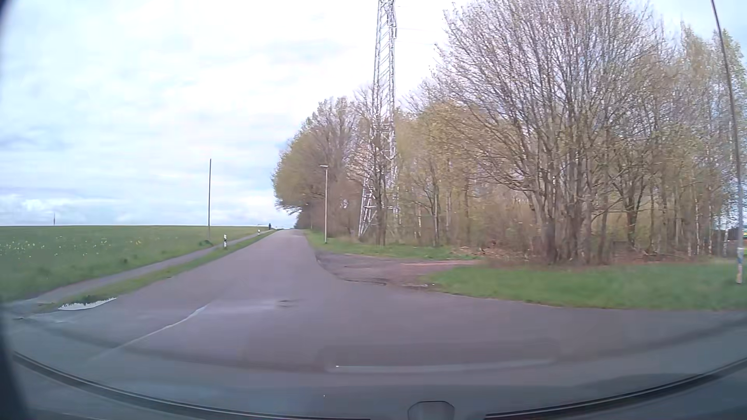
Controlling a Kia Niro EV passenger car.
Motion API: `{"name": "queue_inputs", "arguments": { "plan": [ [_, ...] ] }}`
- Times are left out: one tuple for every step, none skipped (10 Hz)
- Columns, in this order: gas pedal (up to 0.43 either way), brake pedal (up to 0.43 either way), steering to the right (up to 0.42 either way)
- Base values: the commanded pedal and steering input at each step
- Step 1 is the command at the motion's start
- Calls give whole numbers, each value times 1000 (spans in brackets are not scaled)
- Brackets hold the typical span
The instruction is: Follow the waypoints while adhering to traffic rules and regulations
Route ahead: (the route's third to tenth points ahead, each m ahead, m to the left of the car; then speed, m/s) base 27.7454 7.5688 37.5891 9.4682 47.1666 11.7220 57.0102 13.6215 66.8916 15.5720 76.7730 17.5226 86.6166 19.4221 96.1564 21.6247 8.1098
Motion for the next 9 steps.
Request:
{"name": "queue_inputs", "arguments": {
  "plan": [
    [248,0,-188],
    [268,0,-172],
    [287,0,-152],
    [287,0,-134],
    [287,0,-118],
    [287,0,-104],
    [287,0,-84],
    [287,0,-64],
    [287,0,-43]
  ]
}}
